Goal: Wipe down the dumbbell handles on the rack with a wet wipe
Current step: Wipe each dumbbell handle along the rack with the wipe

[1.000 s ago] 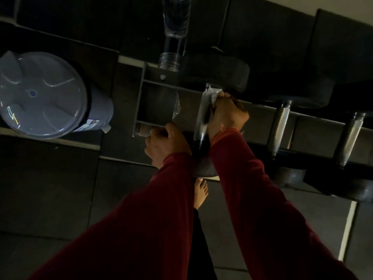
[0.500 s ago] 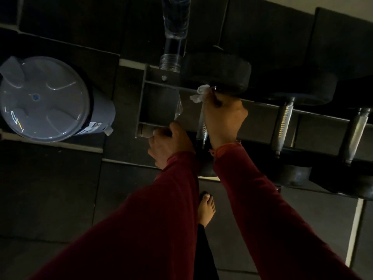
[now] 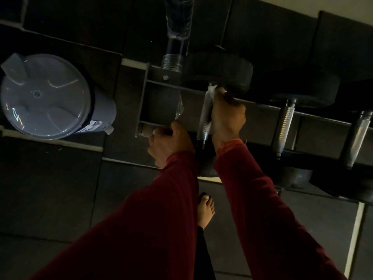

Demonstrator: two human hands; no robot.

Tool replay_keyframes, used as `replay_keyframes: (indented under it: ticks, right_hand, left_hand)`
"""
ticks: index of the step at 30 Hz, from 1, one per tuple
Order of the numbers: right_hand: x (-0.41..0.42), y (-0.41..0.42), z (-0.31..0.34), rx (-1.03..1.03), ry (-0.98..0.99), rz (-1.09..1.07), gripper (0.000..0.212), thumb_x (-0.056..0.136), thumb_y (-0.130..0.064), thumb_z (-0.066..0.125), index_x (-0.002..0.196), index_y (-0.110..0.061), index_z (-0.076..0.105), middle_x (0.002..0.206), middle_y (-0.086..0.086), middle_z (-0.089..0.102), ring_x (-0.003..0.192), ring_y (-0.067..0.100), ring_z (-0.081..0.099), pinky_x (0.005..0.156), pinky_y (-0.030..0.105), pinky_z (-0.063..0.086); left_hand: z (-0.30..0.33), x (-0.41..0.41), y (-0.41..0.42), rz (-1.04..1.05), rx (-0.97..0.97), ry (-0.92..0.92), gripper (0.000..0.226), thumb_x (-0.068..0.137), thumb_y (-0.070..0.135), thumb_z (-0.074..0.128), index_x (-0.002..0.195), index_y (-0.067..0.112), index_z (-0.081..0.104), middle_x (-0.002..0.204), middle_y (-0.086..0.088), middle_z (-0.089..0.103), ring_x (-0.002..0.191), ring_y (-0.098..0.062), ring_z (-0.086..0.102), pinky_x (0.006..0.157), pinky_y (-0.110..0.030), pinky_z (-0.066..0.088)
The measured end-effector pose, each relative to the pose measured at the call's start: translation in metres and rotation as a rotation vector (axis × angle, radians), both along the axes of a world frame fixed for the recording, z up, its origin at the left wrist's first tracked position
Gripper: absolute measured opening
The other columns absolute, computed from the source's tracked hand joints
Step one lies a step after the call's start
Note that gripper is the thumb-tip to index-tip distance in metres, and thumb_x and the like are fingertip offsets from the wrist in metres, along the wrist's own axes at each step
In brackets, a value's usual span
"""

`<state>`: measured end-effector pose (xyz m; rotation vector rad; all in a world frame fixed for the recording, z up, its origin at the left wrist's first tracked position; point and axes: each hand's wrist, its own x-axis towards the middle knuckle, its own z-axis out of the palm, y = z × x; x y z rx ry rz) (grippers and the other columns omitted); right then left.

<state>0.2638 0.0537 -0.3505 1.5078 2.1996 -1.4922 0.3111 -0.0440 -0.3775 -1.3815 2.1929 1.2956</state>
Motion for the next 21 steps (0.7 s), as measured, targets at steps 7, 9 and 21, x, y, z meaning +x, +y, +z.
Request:
replay_keyframes:
  ticks: [7, 9, 21]
  right_hand:
    - [-0.005, 0.0, -0.007, 0.058, 0.01, 0.143, 0.022, 0.095, -0.041, 0.061, 0.084, -0.025, 0.07, 0.081, -0.011, 0.065, 0.085, 0.01, 0.062, 0.089, 0.026, 0.051]
    - [-0.011, 0.007, -0.006, -0.078, -0.009, 0.085, 0.019, 0.089, -0.037, 0.067, 0.073, -0.032, 0.059, 0.078, -0.015, 0.058, 0.094, 0.014, 0.064, 0.095, 0.034, 0.052]
    - [-0.005, 0.002, -0.01, -0.126, 0.083, -0.124, 0.018, 0.072, -0.03, 0.08, 0.071, -0.031, 0.062, 0.079, -0.011, 0.068, 0.075, 0.005, 0.064, 0.086, 0.025, 0.055]
  left_hand:
    - [-0.002, 0.0, -0.001, -0.014, 0.01, 0.001, 0.065, 0.058, 0.065, 0.029, 0.088, 0.023, 0.067, 0.099, -0.003, 0.067, 0.1, -0.025, 0.061, 0.091, -0.051, 0.048]
    - [-0.002, 0.0, -0.001, -0.006, 0.018, 0.008, 0.061, 0.058, 0.065, 0.031, 0.087, 0.024, 0.066, 0.098, -0.002, 0.067, 0.099, -0.025, 0.062, 0.09, -0.052, 0.049]
    - [0.0, 0.0, 0.001, 0.038, 0.003, 0.014, 0.061, 0.054, 0.065, 0.032, 0.086, 0.027, 0.067, 0.1, 0.001, 0.067, 0.099, -0.023, 0.061, 0.09, -0.05, 0.05]
